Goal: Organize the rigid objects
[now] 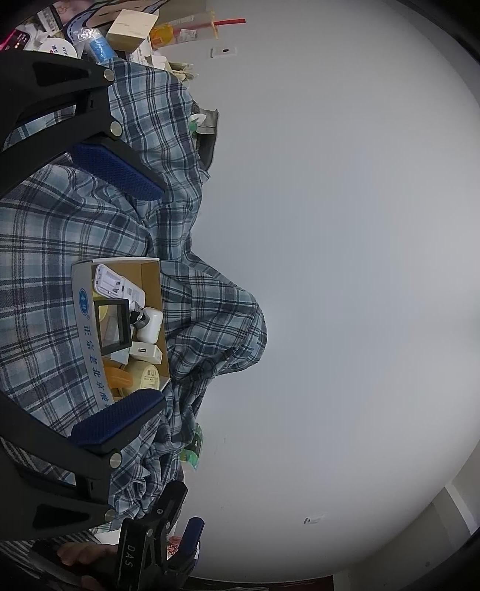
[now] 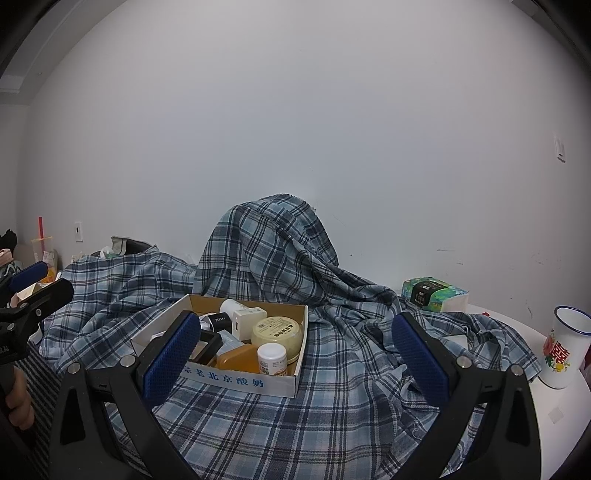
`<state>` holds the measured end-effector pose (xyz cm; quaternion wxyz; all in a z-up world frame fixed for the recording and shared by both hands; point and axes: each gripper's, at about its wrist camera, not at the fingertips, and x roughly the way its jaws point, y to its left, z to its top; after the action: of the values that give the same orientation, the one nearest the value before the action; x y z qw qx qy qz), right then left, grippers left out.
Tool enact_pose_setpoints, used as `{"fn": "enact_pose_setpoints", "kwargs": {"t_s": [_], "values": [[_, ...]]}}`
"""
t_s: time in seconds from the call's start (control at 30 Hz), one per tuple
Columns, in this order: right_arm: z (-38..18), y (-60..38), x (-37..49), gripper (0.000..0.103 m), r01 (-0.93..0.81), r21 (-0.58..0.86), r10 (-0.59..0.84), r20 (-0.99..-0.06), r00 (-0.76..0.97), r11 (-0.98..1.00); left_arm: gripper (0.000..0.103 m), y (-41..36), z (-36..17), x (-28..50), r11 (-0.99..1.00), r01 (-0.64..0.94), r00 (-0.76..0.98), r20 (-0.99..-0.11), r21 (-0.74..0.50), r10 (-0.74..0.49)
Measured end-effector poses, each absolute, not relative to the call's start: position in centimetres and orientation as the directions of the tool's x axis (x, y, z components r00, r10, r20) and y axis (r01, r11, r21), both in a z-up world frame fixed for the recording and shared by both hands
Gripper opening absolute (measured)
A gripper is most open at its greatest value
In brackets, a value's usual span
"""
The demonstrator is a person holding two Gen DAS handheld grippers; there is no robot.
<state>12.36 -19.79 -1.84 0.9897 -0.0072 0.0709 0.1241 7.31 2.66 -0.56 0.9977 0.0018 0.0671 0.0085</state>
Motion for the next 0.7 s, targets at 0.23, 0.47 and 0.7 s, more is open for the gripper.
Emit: {"fn": "enact_pose_setpoints", "kwargs": {"t_s": [0.23, 0.47, 0.7], "values": [[-1.85, -19.80, 12.39, 0.103, -0.247, 0.004, 0.245, -0.143, 0.959, 0.969, 0.103, 2.70, -0.53, 7.35, 1.000, -0.016, 0.991, -0.135, 0.004, 0.017], [-1.88, -19.83, 12.38, 0.103, -0.248, 0.003, 0.246, -0.143, 0.959, 0.969, 0.103, 2.65, -0.64, 7.33, 1.000, -0.012, 0.991, -0.131, 0.009, 0.013], [-1.83, -19.90, 12.39, 0.103, -0.245, 0.005, 0.244, -0.140, 0.960, 0.969, 0.103, 2.70, -0.63, 7.29, 1.000, -0.010, 0.991, -0.132, 0.009, 0.011]]}}
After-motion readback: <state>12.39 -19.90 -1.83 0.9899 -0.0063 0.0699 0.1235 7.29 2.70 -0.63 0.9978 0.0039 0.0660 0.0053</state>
